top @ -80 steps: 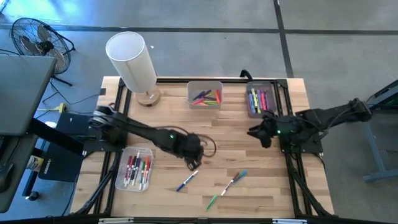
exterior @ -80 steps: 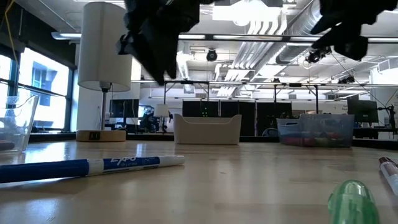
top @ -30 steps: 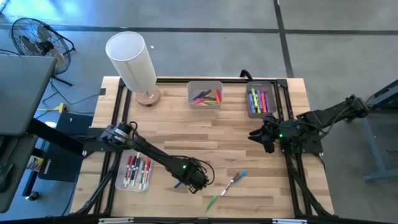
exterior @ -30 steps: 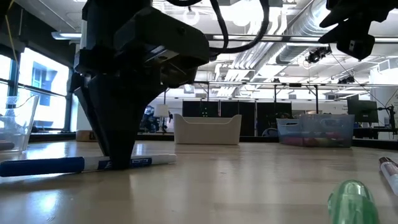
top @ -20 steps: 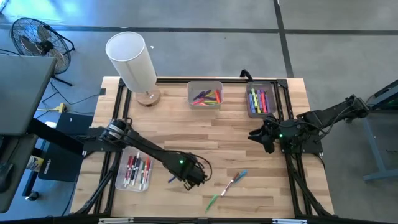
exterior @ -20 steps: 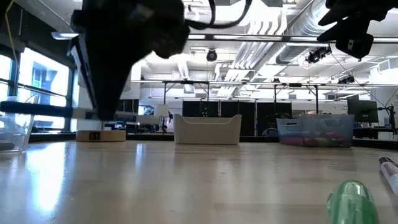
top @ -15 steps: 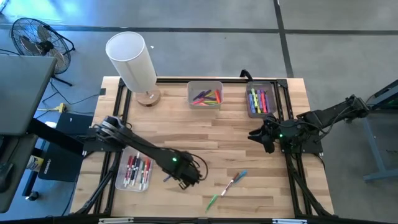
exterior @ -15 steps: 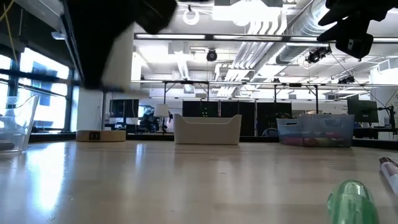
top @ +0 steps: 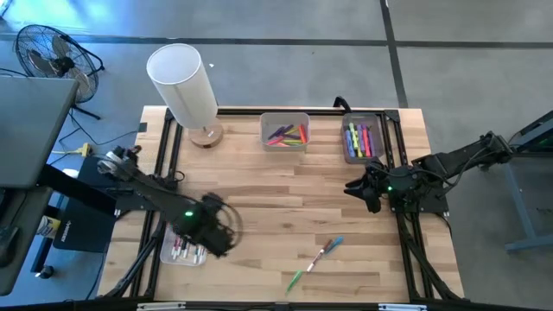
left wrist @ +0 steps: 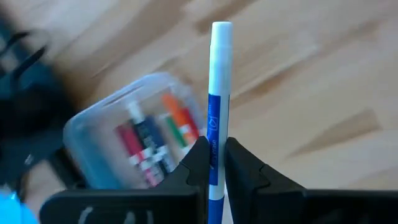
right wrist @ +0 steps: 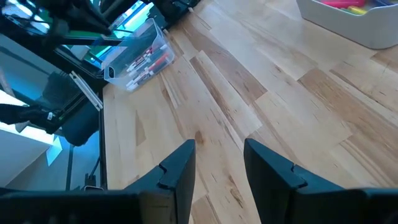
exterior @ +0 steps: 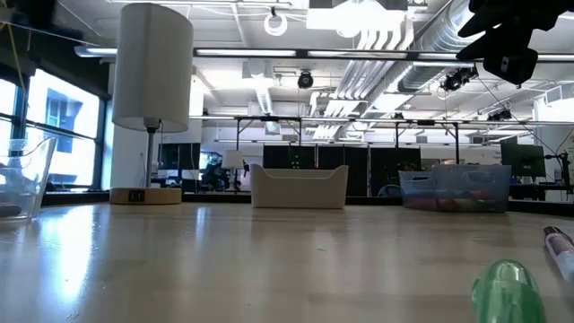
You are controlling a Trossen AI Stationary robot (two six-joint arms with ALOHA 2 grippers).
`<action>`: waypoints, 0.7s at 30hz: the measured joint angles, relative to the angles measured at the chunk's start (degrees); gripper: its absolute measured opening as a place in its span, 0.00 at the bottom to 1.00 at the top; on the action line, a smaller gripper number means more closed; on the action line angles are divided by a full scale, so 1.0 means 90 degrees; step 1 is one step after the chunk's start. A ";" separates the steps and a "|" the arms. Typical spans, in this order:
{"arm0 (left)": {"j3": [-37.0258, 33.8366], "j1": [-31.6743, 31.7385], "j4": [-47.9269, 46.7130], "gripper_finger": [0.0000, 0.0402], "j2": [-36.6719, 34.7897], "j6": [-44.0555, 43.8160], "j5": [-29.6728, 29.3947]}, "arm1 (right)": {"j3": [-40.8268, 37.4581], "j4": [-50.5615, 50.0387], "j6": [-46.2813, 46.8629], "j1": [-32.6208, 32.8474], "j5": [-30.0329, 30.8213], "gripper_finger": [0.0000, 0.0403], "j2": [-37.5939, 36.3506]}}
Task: Pick & Place Markers
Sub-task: Put the light blue marker pen into the transparent bin
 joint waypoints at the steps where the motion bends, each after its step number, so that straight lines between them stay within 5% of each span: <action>1: -0.0203 -0.0101 -0.0051 0.05 -0.0152 -0.0371 0.0016 | 0.0000 0.0000 -0.0018 0.0001 0.0001 0.31 0.0000; 5: -0.1392 -0.0424 0.0434 0.05 -0.0538 -0.1616 0.0666 | 0.0000 0.0002 -0.0083 0.0001 0.0002 0.31 0.0002; 12: -0.3372 -0.0672 0.2578 0.05 -0.1136 -0.2601 0.0897 | 0.0000 0.0004 -0.0147 0.0002 0.0002 0.31 0.0034; 17: -0.4066 -0.0618 0.3161 0.05 -0.1140 -0.2977 0.1307 | 0.0000 0.0005 -0.0167 0.0001 0.0001 0.31 0.0034; 21: -0.4205 -0.0619 0.3475 0.17 -0.1147 -0.3090 0.1459 | 0.0000 0.0007 -0.0167 0.0002 -0.0020 0.31 0.0047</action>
